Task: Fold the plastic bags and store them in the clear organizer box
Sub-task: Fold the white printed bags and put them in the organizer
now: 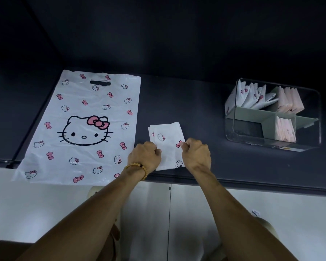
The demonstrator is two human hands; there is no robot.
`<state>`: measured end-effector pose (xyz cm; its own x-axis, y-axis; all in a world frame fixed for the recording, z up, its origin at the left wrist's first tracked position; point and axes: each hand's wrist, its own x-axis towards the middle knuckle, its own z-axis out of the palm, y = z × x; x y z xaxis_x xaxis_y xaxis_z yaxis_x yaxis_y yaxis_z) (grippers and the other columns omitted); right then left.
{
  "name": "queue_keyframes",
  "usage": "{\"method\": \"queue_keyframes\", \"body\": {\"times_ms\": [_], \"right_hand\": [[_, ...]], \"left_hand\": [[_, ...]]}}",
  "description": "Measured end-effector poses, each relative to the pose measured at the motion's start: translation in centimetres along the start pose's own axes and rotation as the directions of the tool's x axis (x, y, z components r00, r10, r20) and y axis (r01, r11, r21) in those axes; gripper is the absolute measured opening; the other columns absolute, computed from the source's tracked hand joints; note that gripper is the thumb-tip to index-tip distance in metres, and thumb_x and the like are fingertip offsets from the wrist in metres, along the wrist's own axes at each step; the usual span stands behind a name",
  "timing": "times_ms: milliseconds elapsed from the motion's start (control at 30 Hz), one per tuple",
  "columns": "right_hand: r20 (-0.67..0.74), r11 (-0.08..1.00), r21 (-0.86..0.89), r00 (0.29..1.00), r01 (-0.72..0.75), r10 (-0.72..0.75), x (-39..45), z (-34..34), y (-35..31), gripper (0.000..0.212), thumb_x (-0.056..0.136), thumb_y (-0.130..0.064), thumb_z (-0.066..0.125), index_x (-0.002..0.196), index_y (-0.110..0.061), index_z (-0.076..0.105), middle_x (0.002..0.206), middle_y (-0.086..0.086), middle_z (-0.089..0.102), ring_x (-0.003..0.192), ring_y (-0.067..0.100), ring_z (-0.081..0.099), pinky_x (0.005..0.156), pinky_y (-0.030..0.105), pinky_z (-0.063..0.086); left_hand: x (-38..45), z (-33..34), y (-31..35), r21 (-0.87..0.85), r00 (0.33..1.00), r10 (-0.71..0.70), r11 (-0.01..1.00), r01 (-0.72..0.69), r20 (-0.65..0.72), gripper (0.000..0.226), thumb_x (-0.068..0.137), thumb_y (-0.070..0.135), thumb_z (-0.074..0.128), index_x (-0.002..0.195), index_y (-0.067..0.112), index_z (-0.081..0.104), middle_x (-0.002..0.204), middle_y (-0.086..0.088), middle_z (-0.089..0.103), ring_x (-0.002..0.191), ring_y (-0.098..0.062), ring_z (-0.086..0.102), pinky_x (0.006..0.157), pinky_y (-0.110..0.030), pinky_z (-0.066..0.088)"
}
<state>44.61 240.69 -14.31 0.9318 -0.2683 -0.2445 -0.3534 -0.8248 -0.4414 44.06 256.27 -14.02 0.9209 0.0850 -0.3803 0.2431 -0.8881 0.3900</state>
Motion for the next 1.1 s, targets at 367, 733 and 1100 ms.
{"method": "queue_keyframes", "body": {"times_ms": [367,733,1100], "right_hand": [[-0.027,0.967,-0.223,0.991,0.121,-0.130,1.3,0.1,-0.5,0.029,0.094,-0.044,0.052,0.090,-0.016,0.060,0.088,0.012,0.065,0.085,0.034,0.062,0.062,0.031,0.039],[-0.015,0.849,-0.363,0.909,0.383,-0.416,-4.3,0.8,4.1,0.066,0.096,-0.048,0.039,0.141,-0.001,0.040,0.149,0.017,0.038,0.137,0.033,0.035,0.113,0.047,0.026],[0.118,0.846,-0.352,0.915,0.401,-0.385,-4.1,1.9,5.4,0.077,0.095,-0.059,0.011,0.152,-0.009,-0.001,0.161,0.008,-0.007,0.148,0.020,-0.008,0.118,0.038,-0.006]], "left_hand": [[1.8,0.4,-1.5,0.283,0.839,0.537,0.821,-0.496,-0.089,0.056,0.080,0.031,0.060,0.134,0.030,0.047,0.155,-0.002,0.020,0.142,-0.035,0.012,0.115,-0.051,0.015],[-0.4,1.6,-1.2,0.489,0.891,0.398,0.835,-0.252,-0.220,0.048,0.086,0.050,0.048,0.129,0.028,0.055,0.125,-0.008,0.054,0.108,-0.030,0.047,0.089,-0.045,0.035],[1.9,2.8,1.9,0.433,0.621,0.751,0.495,-0.753,0.223,0.065,0.093,0.008,0.040,0.151,0.015,0.011,0.159,0.000,0.008,0.146,-0.013,0.000,0.117,-0.027,-0.004]]}}
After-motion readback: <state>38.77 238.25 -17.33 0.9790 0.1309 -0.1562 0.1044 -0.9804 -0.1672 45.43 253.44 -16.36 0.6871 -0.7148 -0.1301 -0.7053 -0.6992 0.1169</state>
